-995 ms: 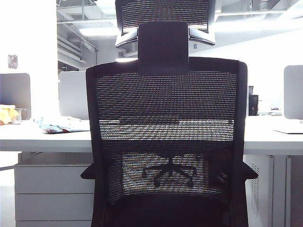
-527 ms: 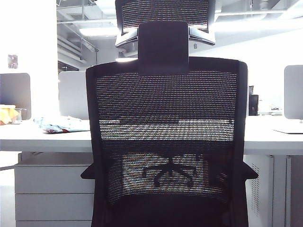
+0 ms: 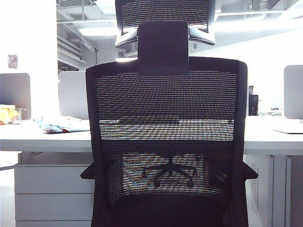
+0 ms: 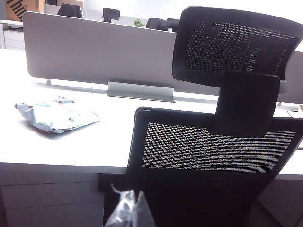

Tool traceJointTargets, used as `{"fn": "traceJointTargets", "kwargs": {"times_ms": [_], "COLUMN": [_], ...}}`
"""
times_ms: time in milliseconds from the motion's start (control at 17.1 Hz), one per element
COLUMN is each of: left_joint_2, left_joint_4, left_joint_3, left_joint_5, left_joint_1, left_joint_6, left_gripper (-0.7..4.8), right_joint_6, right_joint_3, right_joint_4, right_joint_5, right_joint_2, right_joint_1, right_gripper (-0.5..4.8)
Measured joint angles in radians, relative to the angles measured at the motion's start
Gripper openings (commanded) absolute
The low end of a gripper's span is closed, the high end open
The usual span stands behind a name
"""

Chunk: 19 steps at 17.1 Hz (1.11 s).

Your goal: Push the black chair under the table.

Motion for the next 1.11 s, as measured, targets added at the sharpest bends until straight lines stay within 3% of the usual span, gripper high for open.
{"fn": "traceJointTargets", "kwargs": {"times_ms": [703,1113], "left_joint_2": [-0.045,-0.161], "left_joint_4": [-0.01,-0.046], "left_joint_3": [-0.002,-0.046], "left_joint_5": [0.001,-0.019], "left_joint_1": [0.008,0.167], "left_joint_6": [0.01,0.068], "left_gripper": [-0.05,-0.05], "right_joint_6": [0.0,0.0], "right_joint_3": [0.0,0.0], "right_joint_4": [-0.001,-0.001], "right_joint_5": [0.001,0.001], "right_joint_2": [-0.001,-0.002], "right_joint_1": [0.0,0.0], "right_gripper": [0.0,0.0]}}
